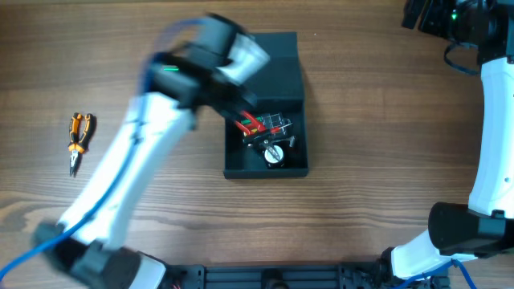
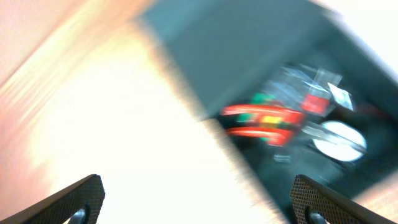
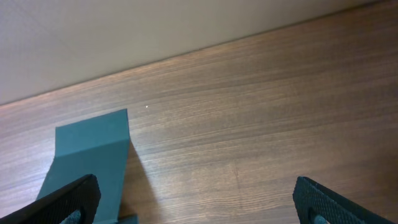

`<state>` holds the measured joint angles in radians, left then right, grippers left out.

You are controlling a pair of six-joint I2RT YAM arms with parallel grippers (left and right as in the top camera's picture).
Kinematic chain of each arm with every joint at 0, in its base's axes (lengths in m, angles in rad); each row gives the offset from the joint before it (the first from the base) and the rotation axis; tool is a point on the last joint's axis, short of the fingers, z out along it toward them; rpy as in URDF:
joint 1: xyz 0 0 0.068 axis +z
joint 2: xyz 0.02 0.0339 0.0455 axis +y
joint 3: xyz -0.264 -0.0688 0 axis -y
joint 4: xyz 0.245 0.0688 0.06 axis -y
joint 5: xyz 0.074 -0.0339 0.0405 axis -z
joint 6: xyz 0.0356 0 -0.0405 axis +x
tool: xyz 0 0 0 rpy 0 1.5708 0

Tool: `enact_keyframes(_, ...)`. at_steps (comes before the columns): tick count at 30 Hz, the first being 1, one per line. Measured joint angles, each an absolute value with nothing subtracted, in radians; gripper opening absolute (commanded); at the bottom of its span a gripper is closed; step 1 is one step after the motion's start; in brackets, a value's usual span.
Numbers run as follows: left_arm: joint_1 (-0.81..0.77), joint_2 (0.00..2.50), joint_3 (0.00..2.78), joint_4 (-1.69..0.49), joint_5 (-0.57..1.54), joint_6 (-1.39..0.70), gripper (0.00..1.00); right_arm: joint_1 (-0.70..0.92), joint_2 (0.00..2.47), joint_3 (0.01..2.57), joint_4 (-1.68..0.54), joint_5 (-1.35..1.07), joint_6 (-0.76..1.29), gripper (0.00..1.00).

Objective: Pack container
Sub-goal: 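Move the left gripper over the orange-black pliers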

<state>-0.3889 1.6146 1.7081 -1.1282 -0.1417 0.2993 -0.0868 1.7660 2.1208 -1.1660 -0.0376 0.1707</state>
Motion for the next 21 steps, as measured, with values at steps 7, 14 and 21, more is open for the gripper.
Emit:
enact_keyframes(7, 0.058, 1.533, 1.715, -1.223, -0.22, 0.068, 1.0, -0.087, 1.766, 2.121, -1.168, -0.038, 0.17, 1.0)
enact_keyframes(14, 0.24, 1.535, 1.659, -1.159, -0.189, 0.117, 1.0, -0.087, 1.766, 2.121, -1.168, -0.039, 0.17, 1.0)
enact_keyframes(21, 0.329, 1.541, 1.4, -0.943, -0.157, 0.156, 1.0, -0.087, 1.766, 2.121, -1.168, -0.044, 0.17, 1.0)
